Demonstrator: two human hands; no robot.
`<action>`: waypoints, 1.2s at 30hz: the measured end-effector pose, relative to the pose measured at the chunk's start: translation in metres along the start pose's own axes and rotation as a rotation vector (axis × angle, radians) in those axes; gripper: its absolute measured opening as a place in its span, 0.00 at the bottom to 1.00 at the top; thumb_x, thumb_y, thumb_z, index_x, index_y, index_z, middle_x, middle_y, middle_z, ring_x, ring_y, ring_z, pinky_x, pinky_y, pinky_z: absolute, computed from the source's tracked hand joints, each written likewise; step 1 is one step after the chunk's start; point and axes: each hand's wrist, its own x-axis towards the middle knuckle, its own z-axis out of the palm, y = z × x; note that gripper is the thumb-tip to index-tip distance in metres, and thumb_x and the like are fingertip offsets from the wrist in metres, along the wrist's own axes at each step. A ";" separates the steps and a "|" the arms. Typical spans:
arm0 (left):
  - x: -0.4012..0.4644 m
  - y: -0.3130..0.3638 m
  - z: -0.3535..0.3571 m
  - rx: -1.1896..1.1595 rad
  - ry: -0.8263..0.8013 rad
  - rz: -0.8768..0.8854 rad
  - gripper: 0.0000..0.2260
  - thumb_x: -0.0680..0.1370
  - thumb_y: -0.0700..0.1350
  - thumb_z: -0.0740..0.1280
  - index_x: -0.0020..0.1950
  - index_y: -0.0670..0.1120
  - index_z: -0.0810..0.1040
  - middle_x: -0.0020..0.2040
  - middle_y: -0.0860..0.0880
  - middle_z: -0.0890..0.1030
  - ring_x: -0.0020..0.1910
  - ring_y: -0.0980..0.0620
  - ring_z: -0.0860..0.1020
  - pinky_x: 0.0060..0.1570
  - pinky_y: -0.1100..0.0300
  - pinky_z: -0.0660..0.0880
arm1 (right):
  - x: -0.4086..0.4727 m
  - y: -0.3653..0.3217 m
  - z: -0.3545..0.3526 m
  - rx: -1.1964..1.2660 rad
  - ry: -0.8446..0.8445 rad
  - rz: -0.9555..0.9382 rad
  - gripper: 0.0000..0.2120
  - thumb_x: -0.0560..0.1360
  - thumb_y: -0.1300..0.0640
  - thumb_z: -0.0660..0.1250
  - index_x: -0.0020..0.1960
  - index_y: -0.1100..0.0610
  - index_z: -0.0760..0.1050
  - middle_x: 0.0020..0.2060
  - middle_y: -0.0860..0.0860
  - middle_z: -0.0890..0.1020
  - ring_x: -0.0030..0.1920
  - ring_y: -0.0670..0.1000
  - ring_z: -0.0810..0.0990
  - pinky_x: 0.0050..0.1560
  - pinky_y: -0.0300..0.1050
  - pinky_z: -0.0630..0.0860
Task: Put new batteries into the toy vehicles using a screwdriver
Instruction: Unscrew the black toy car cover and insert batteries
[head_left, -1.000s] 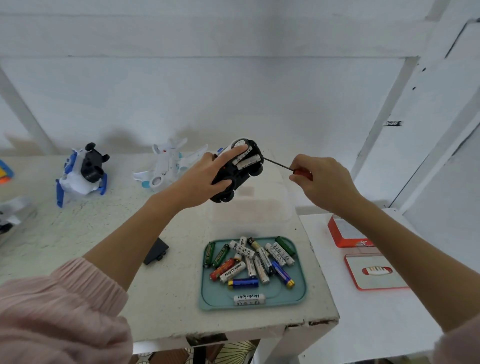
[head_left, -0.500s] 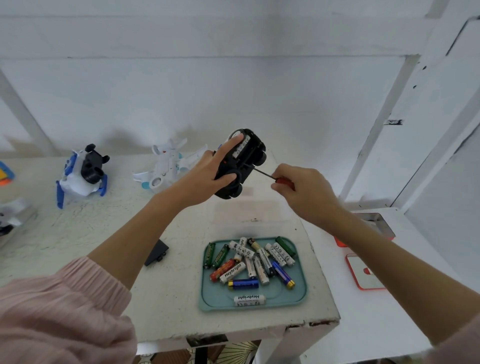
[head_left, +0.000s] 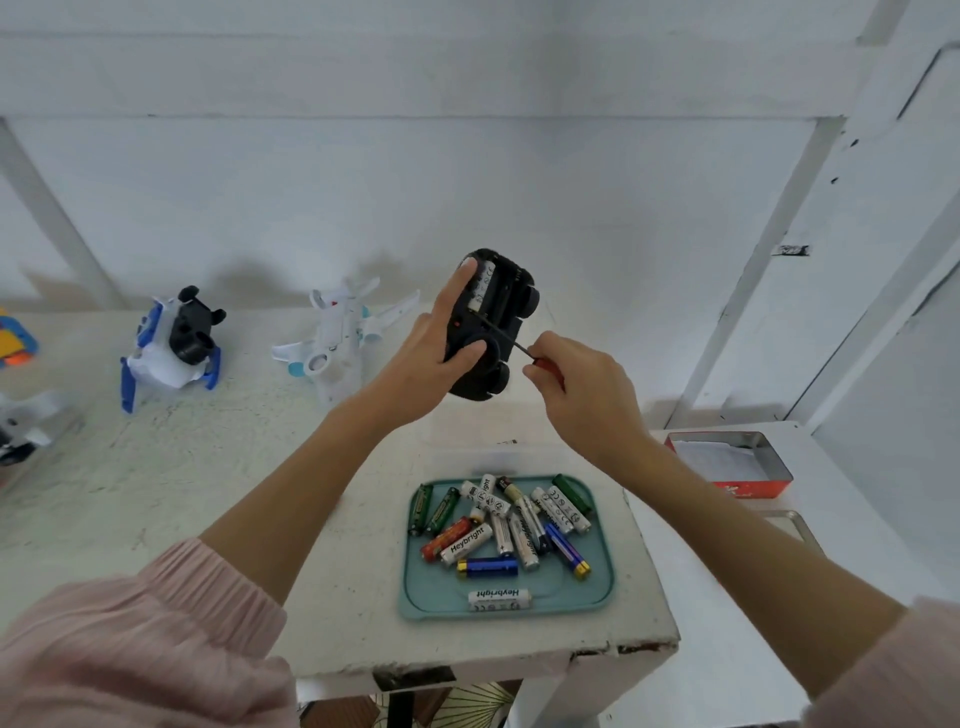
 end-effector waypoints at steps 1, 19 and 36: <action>-0.001 0.003 0.002 -0.057 0.009 0.001 0.32 0.77 0.46 0.60 0.73 0.67 0.48 0.65 0.55 0.70 0.62 0.46 0.74 0.64 0.45 0.72 | -0.001 -0.001 0.002 -0.004 0.015 -0.009 0.05 0.77 0.58 0.62 0.46 0.60 0.72 0.35 0.52 0.76 0.33 0.57 0.72 0.34 0.50 0.72; -0.003 0.001 -0.005 0.105 -0.035 0.009 0.31 0.75 0.52 0.60 0.71 0.72 0.49 0.68 0.41 0.66 0.63 0.44 0.70 0.66 0.47 0.68 | 0.014 0.014 -0.029 0.082 0.078 0.057 0.04 0.76 0.58 0.63 0.46 0.59 0.73 0.35 0.53 0.79 0.33 0.53 0.71 0.38 0.49 0.72; 0.007 0.001 -0.024 0.594 -0.202 0.116 0.29 0.81 0.45 0.61 0.69 0.68 0.48 0.55 0.44 0.67 0.45 0.49 0.68 0.48 0.60 0.64 | 0.027 0.030 -0.054 -0.088 -0.144 0.062 0.03 0.76 0.56 0.63 0.46 0.55 0.73 0.31 0.44 0.73 0.36 0.51 0.71 0.38 0.43 0.67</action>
